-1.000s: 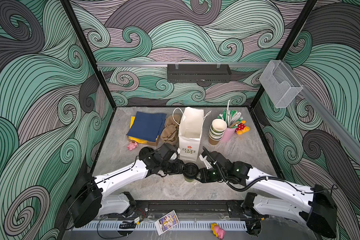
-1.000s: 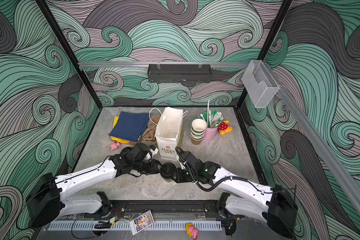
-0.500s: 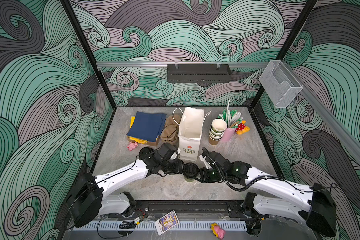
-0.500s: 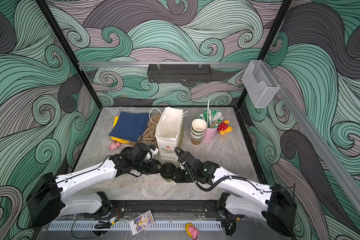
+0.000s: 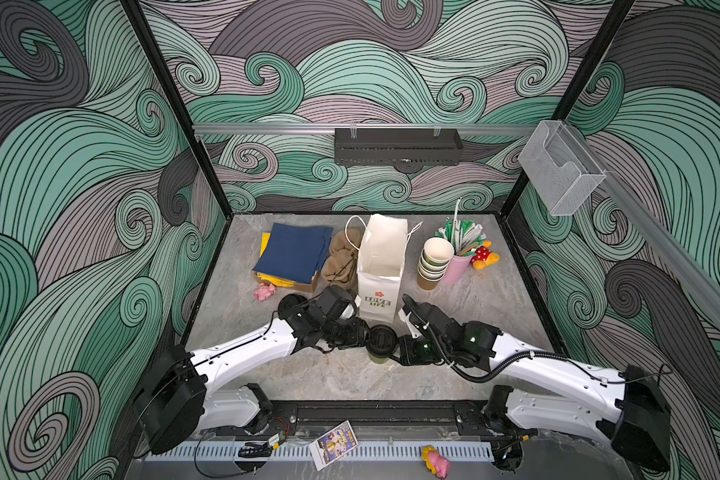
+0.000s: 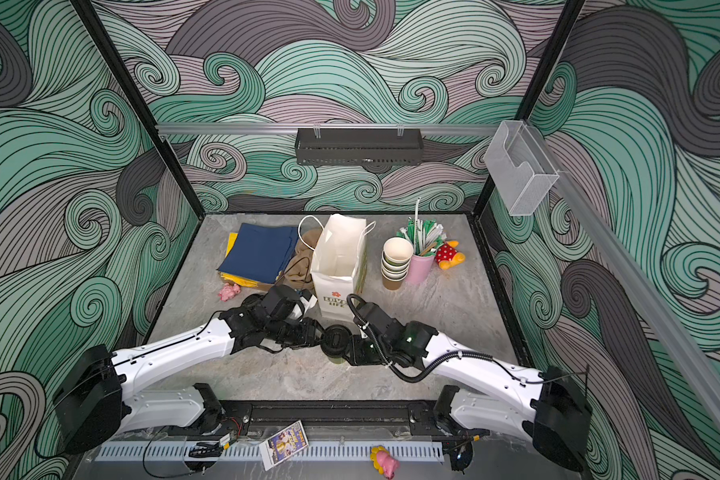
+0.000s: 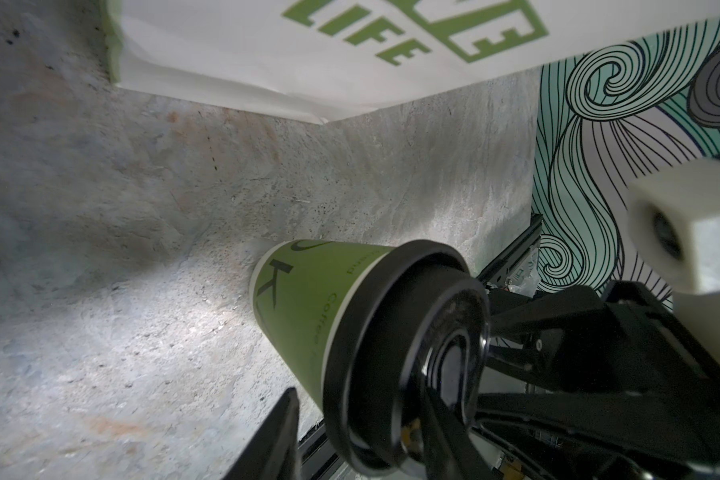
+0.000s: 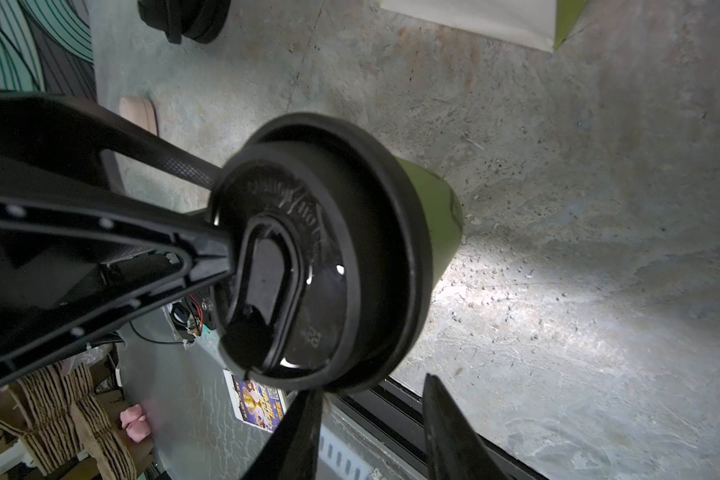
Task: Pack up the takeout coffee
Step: 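Squeeze the lid rim with both grippers to seat it on the cup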
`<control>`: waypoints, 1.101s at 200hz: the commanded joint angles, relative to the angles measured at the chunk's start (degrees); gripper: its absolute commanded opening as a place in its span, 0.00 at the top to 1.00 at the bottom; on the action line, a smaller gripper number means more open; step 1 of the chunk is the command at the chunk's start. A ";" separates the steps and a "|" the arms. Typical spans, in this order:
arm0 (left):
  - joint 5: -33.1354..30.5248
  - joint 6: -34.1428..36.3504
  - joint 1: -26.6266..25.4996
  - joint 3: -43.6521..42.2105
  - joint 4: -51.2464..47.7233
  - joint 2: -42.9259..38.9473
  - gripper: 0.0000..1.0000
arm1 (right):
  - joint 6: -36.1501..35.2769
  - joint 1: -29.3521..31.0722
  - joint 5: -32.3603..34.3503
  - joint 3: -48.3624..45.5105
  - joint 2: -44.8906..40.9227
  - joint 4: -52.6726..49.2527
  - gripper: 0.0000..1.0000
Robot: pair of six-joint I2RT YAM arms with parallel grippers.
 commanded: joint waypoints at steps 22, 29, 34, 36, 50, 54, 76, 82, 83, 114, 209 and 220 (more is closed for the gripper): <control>-1.72 1.29 -0.07 -0.14 -4.92 1.86 0.54 | 2.10 -0.48 6.15 -2.70 -6.20 0.04 0.65; -1.71 1.30 -0.08 -0.14 -4.83 1.88 0.54 | 2.44 -0.89 6.09 -2.98 -6.23 0.07 0.66; -1.71 1.30 -0.10 -0.07 -4.88 1.96 0.54 | 2.79 -1.21 5.77 -3.35 -6.34 0.49 0.67; -1.71 1.30 -0.10 0.01 -4.93 1.92 0.54 | 2.89 -1.27 5.59 -3.45 -6.38 0.81 0.67; -1.73 1.30 -0.10 0.07 -5.07 1.88 0.54 | 3.45 -1.64 4.86 -3.78 -6.22 2.62 0.68; -1.71 1.30 -0.08 0.06 -5.07 1.80 0.54 | 3.50 -1.65 4.88 -3.70 -5.99 2.87 0.68; -1.80 1.27 -0.08 0.07 -5.05 1.82 0.54 | 3.39 -2.00 4.89 -3.09 -4.28 2.76 0.70; -1.77 1.25 -0.10 0.10 -5.11 1.86 0.54 | 3.30 -2.16 5.05 -3.06 -3.73 2.44 0.71; -1.74 1.23 -0.10 0.11 -5.13 1.88 0.54 | 3.30 -2.18 5.01 -3.07 -3.65 2.39 0.71; -1.76 1.30 -0.10 0.12 -5.13 1.97 0.54 | 3.68 -2.63 4.72 -3.85 -2.38 2.71 0.73; -1.01 1.11 -0.10 2.27 -4.02 -0.02 0.46 | 0.85 -2.96 5.27 -2.64 -7.41 -0.45 0.62; -1.05 1.62 -0.06 3.22 -4.61 -0.07 0.46 | 0.59 -3.13 5.09 -2.64 -7.79 -1.22 0.62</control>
